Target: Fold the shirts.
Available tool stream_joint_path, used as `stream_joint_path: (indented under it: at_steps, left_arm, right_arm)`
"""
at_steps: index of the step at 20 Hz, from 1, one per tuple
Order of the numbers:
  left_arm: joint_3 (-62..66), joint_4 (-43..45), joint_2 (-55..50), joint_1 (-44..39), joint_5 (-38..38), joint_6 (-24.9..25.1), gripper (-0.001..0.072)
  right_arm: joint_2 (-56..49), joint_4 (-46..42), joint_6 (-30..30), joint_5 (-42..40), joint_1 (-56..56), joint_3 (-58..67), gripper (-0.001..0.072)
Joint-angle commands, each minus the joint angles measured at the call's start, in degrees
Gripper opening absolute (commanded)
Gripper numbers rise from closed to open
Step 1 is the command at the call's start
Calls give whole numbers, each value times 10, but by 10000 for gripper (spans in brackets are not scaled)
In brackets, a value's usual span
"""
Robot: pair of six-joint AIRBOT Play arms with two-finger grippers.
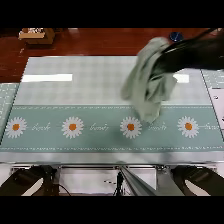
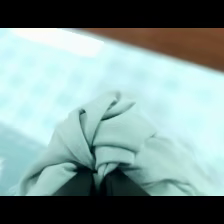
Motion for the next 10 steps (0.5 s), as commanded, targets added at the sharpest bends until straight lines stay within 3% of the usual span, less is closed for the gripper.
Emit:
stream_joint_path:
  at_steps: [1, 4, 5, 6, 7, 10]
  left_arm:
    - [-24, 0, 3, 0, -17, -1, 525]
    - [-57, 0, 3, 0, -17, -2, 524]
    - [-73, 0, 3, 0, -17, -2, 524]
    - [-88, 0, 3, 0, -16, -1, 525]
    - [-108, 0, 3, 0, -15, -1, 524]
    - [-181, 0, 3, 0, -14, -1, 528]
  right_arm:
    - [-87, -5, -5, -5, 137, -9, 21]
    - [-161, -10, 15, -59, 202, -9, 27]
    - [-182, -11, 15, -74, 215, -9, 156]
    - [-199, -11, 13, -82, 219, -9, 437]
    - [-207, -18, 12, -78, 218, -9, 542]
    - [-185, -139, 11, -7, 180, 4, 545]
